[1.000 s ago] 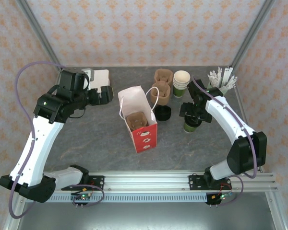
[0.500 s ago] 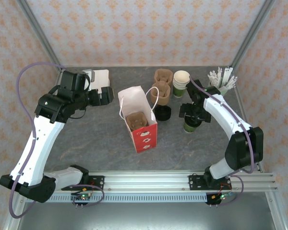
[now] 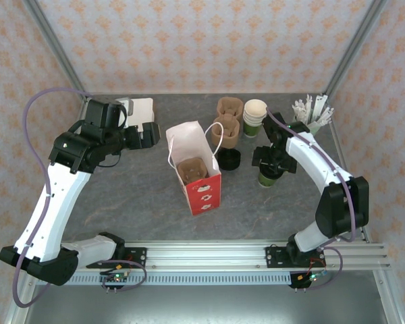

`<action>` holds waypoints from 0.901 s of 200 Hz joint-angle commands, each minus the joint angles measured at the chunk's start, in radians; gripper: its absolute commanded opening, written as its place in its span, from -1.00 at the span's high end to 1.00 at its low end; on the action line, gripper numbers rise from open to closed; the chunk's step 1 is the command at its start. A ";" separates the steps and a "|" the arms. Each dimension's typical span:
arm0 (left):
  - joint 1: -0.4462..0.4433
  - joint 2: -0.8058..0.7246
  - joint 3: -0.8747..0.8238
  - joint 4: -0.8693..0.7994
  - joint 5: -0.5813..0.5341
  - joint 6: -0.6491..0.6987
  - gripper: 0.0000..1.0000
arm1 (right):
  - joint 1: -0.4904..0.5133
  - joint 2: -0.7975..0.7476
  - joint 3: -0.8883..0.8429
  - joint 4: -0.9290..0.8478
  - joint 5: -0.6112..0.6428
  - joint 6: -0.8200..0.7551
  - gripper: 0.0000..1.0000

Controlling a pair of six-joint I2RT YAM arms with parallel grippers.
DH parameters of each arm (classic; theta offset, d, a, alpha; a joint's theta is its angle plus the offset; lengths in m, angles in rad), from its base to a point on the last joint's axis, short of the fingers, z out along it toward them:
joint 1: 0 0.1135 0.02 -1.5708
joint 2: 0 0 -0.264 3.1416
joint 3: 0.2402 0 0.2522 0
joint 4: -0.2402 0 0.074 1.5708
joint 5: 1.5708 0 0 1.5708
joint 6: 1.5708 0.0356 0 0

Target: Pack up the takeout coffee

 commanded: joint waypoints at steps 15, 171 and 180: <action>0.010 -0.002 -0.008 0.005 -0.004 -0.005 -0.99 | -0.007 0.021 -0.021 0.006 0.004 -0.015 -0.99; 0.010 0.001 -0.014 0.006 0.002 -0.004 -0.99 | -0.008 0.052 -0.036 0.028 0.001 -0.025 -0.89; 0.010 0.001 -0.016 0.005 0.004 -0.003 -0.99 | -0.008 0.053 -0.038 0.028 -0.001 -0.027 -0.86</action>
